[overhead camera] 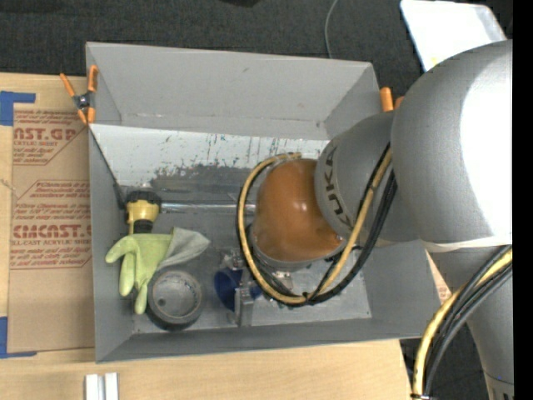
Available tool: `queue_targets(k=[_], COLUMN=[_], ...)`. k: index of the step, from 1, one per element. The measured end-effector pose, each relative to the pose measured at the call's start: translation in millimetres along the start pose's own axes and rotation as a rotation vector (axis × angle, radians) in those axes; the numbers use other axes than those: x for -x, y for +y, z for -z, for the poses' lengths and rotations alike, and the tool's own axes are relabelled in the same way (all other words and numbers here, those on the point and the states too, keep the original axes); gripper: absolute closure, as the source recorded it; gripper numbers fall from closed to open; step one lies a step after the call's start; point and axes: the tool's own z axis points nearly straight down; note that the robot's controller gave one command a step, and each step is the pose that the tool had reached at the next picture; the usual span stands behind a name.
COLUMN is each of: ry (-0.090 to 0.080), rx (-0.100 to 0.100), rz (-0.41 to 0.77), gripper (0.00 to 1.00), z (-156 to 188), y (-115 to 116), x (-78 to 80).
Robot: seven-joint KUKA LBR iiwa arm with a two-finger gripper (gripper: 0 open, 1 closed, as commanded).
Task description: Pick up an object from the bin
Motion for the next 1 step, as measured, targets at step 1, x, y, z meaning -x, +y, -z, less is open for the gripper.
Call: queue_targets(k=[1], ry=[-0.002], rx=[0.0], rz=[0.115], gripper=[1.0], z=[0.4], y=[-42.3], x=[15.9])
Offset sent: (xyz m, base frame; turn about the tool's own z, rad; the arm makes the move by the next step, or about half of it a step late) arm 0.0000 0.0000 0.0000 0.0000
